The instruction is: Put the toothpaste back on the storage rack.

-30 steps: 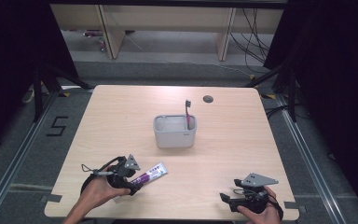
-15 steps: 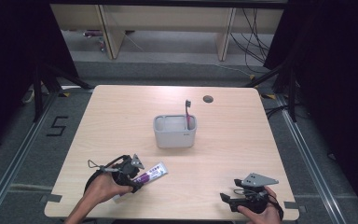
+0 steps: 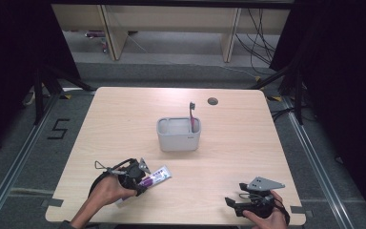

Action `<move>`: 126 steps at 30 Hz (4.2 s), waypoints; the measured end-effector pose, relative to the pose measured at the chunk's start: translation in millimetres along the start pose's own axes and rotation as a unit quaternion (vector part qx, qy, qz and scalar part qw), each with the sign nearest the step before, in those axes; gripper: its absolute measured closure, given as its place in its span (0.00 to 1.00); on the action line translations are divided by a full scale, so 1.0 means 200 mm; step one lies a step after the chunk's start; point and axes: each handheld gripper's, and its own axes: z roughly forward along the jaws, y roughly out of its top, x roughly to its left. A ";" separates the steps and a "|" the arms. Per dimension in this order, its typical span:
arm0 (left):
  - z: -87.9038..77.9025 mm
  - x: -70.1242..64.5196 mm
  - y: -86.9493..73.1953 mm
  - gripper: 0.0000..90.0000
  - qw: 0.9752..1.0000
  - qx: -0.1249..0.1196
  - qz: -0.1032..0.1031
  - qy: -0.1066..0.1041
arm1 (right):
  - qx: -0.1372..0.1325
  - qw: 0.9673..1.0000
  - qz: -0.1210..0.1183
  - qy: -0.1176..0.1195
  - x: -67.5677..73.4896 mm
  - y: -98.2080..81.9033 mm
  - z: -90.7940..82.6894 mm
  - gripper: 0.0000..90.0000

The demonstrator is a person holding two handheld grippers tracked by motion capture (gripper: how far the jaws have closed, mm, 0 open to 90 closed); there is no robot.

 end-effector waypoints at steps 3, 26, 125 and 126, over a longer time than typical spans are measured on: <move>0.00 0.00 0.01 0.72 1.000 0.006 0.006 0.002 | 0.001 1.000 0.005 -0.002 0.01 0.00 0.00 0.23; 0.01 -0.01 0.06 0.74 0.998 0.055 0.023 0.000 | 0.000 1.000 -0.003 0.000 0.00 0.00 0.00 0.23; -0.42 0.09 0.21 0.80 0.954 -0.288 -0.048 0.061 | -0.010 1.000 0.020 -0.002 0.00 0.00 0.00 0.23; -0.43 0.10 0.22 0.80 0.954 -0.290 -0.047 0.062 | -0.012 1.000 0.013 -0.001 -0.01 0.00 0.00 0.23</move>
